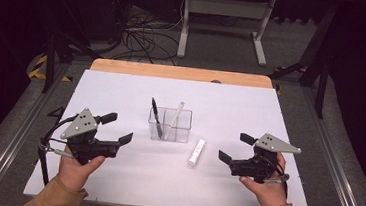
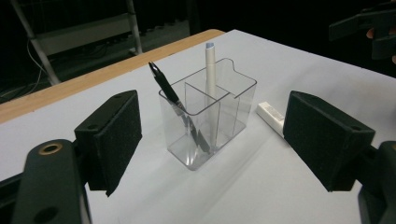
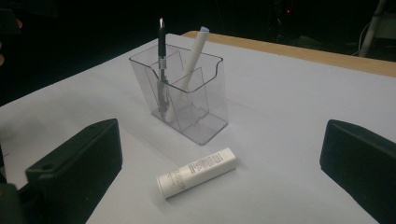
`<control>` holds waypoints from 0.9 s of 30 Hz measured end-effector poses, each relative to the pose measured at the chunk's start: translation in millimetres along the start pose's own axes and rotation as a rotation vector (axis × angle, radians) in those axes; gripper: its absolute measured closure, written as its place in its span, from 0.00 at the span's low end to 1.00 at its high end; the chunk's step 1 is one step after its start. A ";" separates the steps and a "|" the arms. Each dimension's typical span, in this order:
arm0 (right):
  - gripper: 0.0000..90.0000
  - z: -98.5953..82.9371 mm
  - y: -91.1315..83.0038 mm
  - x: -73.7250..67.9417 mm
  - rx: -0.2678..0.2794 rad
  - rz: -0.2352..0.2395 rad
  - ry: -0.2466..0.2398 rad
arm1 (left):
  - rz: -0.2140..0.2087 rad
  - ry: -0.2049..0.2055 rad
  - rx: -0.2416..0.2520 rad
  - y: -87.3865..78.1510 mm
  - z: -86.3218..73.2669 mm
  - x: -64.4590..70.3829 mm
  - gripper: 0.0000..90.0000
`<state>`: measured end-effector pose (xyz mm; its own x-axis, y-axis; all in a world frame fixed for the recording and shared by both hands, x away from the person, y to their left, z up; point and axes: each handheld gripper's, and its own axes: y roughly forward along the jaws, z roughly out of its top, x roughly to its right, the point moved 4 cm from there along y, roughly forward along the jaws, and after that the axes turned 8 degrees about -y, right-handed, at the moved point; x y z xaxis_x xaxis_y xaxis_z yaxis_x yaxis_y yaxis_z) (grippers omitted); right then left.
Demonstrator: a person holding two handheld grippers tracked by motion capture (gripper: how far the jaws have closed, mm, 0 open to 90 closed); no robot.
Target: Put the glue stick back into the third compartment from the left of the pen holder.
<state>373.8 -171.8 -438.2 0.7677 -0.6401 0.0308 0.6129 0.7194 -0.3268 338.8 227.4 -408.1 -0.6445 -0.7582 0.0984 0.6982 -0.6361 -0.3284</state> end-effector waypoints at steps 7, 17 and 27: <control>0.05 2.7 8.8 -4.5 -0.071 0.008 -0.079 | 0.025 0.007 -0.015 -3.1 -13.2 -3.9 0.23; 0.07 12.1 21.2 -7.6 -0.105 0.019 -0.121 | 0.039 -0.019 -0.022 -10.5 -24.5 -8.6 0.23; 0.17 17.0 35.9 -10.2 -0.177 0.030 -0.153 | 0.050 -0.035 -0.025 -15.0 -28.1 -12.8 0.23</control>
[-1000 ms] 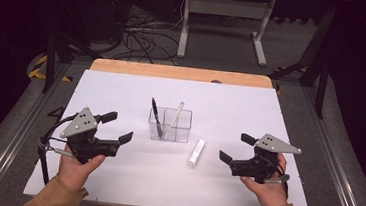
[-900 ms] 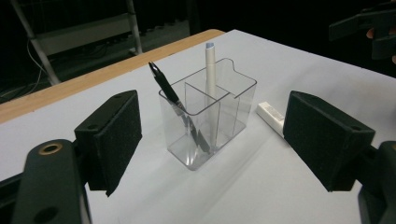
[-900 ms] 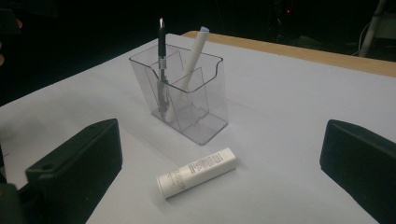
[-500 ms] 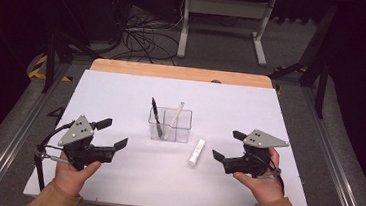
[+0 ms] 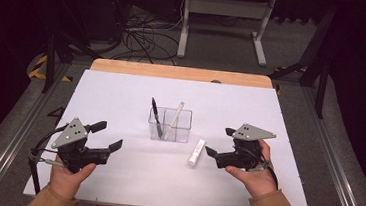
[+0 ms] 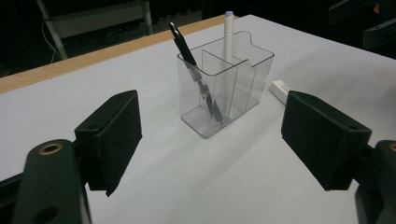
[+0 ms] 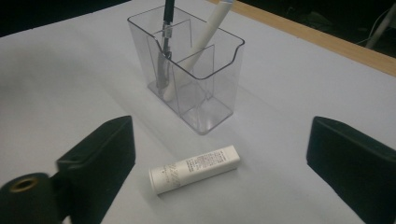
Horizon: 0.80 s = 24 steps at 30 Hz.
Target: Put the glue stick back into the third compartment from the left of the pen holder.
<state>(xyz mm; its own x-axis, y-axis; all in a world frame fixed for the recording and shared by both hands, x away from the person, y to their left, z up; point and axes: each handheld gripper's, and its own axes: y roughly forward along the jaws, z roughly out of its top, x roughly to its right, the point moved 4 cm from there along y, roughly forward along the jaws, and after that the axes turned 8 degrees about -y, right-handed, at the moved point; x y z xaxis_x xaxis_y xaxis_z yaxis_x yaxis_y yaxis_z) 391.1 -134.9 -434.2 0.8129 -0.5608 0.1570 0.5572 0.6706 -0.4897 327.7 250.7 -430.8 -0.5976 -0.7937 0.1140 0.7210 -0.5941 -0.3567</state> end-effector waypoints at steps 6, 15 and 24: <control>0.24 7.2 8.0 -2.2 -0.053 0.003 -0.037 | -0.002 -0.006 0.003 1.4 -0.1 -1.3 0.23; 0.26 13.0 17.7 -5.3 -0.087 0.012 -0.043 | -0.002 -0.002 0.007 1.7 1.0 -2.7 0.23; 0.35 17.5 23.6 -4.9 -0.157 -0.004 -0.020 | 0.000 -0.010 0.001 2.5 -0.4 -3.9 0.23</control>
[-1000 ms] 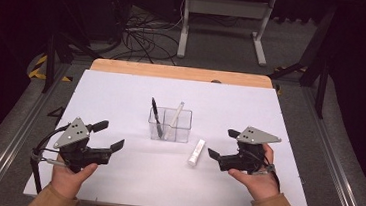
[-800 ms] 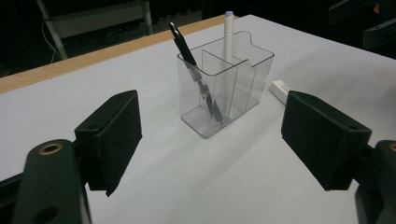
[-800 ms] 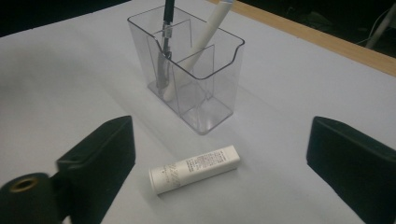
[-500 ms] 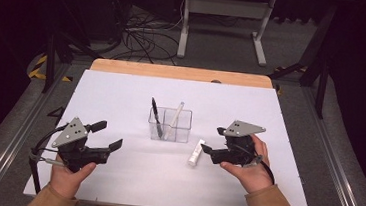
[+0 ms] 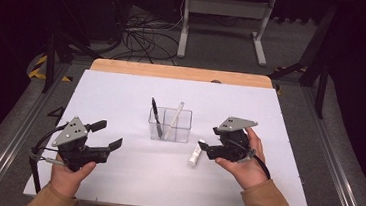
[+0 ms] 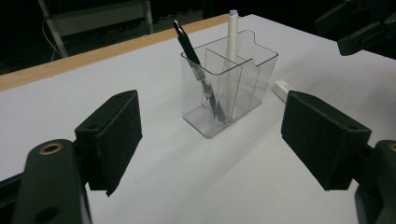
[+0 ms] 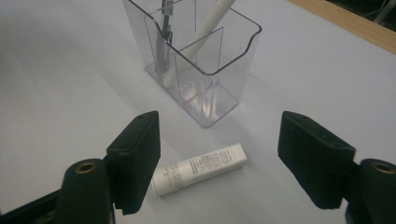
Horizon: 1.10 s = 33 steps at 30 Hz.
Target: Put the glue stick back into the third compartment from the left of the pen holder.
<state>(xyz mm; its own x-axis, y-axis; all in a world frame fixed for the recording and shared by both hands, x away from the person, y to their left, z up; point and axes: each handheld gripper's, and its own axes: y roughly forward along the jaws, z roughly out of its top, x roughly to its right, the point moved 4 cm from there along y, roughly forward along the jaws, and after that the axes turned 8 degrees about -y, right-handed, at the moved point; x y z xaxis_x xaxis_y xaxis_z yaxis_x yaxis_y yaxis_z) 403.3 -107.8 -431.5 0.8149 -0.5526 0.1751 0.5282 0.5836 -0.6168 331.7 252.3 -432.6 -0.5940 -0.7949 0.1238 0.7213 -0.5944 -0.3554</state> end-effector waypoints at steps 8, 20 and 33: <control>0.43 10.3 8.8 -2.9 -0.107 -0.002 0.055 | -0.004 -0.013 0.010 -0.7 0.2 0.1 0.23; 0.48 15.6 19.2 -6.1 -0.201 -0.002 0.139 | 0.004 -0.003 0.012 -3.0 0.8 -1.9 0.23; 0.47 12.4 26.3 -6.5 -0.239 0.013 0.217 | 0.000 0.002 0.009 -1.4 0.4 -1.2 0.24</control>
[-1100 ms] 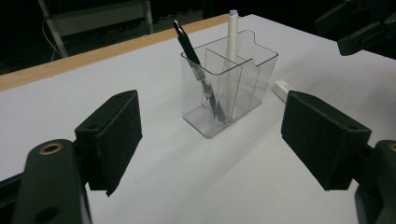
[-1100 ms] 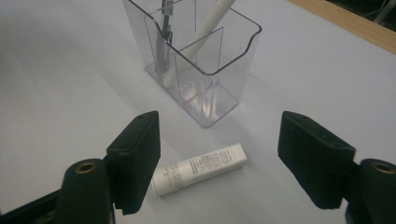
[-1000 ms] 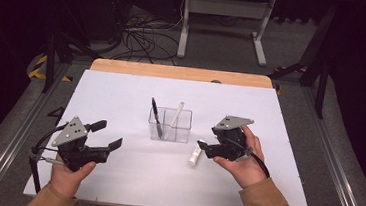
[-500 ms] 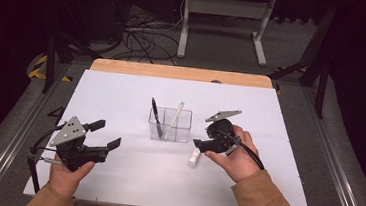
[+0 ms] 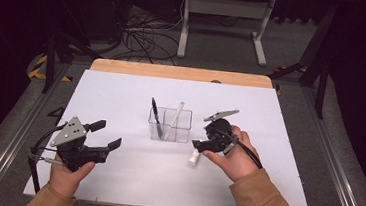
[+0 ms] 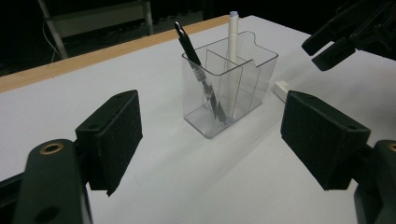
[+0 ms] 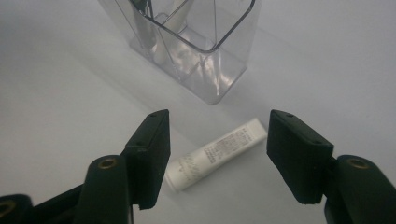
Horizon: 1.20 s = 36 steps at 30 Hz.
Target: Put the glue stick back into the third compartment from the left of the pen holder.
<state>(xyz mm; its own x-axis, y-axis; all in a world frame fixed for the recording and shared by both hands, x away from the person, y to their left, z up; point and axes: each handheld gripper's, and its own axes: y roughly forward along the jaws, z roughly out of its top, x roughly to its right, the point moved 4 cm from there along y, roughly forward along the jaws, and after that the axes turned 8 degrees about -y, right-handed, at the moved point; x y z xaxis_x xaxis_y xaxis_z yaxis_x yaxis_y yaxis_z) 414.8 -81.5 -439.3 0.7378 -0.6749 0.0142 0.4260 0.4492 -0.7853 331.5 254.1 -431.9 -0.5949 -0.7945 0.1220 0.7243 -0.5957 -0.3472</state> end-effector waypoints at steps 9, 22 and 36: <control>0.51 -1.8 7.5 -0.6 -0.050 0.017 0.218 | -0.004 0.003 -0.007 0.5 -0.4 1.1 0.24; 0.53 -7.0 20.8 -5.1 -0.157 0.008 0.346 | -0.003 0.004 -0.007 0.7 -0.7 0.8 0.24; 0.52 -16.3 33.1 -19.5 -0.246 0.032 0.454 | -0.003 -0.004 -0.007 2.5 -1.8 1.3 0.24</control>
<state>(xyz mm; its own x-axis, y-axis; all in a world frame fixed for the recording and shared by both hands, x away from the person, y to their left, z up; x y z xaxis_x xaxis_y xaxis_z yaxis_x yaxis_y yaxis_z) 406.0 -63.1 -475.7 0.4235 -0.8736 -0.2397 0.2306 0.3599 -0.9041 331.9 251.7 -434.3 -0.5958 -0.7931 0.1264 0.7200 -0.5972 -0.3536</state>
